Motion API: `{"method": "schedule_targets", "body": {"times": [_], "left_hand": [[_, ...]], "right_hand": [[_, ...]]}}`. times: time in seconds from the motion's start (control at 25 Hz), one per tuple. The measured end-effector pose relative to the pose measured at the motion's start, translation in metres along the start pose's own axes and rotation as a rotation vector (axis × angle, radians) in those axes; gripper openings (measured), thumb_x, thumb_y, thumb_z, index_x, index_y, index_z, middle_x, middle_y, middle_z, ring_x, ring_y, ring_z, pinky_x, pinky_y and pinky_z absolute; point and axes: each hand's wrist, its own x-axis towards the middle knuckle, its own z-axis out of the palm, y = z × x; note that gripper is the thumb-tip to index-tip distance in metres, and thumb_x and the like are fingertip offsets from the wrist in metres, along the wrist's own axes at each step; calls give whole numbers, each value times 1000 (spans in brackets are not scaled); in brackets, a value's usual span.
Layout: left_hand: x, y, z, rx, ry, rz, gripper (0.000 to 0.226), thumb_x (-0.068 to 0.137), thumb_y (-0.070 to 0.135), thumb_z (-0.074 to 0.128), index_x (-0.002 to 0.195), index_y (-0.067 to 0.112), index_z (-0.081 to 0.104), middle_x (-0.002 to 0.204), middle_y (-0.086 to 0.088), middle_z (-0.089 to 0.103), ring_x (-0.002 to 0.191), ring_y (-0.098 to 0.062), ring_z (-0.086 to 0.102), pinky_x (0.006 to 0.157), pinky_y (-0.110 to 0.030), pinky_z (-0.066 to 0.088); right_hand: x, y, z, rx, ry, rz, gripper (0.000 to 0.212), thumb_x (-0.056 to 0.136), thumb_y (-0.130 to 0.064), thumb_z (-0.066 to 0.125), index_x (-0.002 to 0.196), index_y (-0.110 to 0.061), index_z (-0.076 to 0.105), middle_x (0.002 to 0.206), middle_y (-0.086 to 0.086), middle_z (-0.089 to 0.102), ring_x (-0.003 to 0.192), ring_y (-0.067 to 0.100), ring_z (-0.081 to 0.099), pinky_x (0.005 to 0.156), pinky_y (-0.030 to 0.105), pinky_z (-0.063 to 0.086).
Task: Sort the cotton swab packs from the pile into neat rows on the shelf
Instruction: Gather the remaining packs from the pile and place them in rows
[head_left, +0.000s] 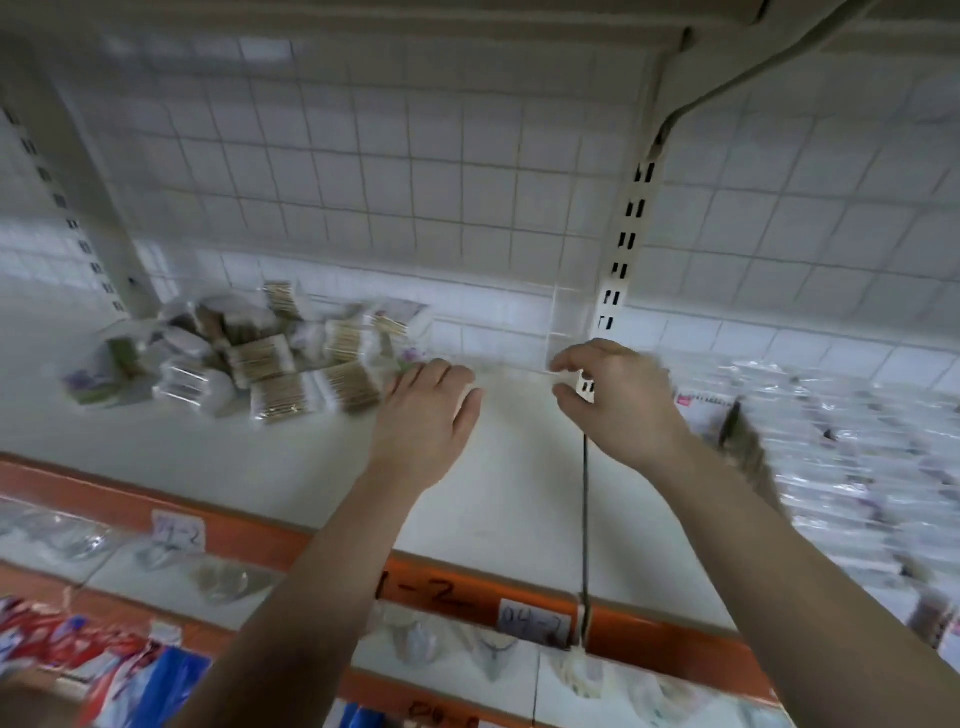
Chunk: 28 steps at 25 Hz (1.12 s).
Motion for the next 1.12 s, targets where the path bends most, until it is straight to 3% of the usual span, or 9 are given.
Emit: {"method": "schedule_targets", "body": {"times": [0.36,0.6,0.72,0.88,1.0,1.12], "left_hand": [[-21,-150,-44,69,42,-105,33,88,37,41,101,21,66,100,-2,64,92,-28,58,83,-39,40],[-24,-221,-46,56,17,-65,31,90,37,39,100,22,65,99,0,62,96,-27,57,89,-42,39],[-22,-238,-40,37,-2,-43,31,89,37,40,100,22,65,98,1,62,95,-25,57,90,-41,37],[-27,-242,-30,-5,4,-4,27,89,35,43,96,21,66,93,3,62,89,-23,58,84,-38,33],[-30,-241,-28,-22,23,0,25,88,34,44,92,21,65,90,4,61,85,-21,58,82,-36,30],[-32,-240,-28,-55,24,-3,26,89,35,43,94,24,65,91,7,61,86,-19,57,81,-35,29]], "right_hand": [[56,-108,93,102,-89,-51,24,86,-22,61,109,-21,66,106,-2,61,99,17,56,82,26,41],[93,-157,162,101,-161,-7,25,83,-28,60,107,-27,66,102,-2,61,94,17,56,80,35,49],[102,-167,195,74,-229,51,38,72,-42,53,107,-31,66,100,-3,61,94,20,58,78,37,53],[101,-167,221,1,-244,136,35,67,-52,41,89,-31,58,94,-7,56,94,29,54,80,40,48],[95,-164,229,-4,-199,161,53,69,-58,40,111,-32,60,111,-7,56,106,26,48,91,41,42],[89,-157,232,28,-133,165,53,71,-62,49,115,-34,59,110,-10,54,107,23,49,94,37,39]]}}
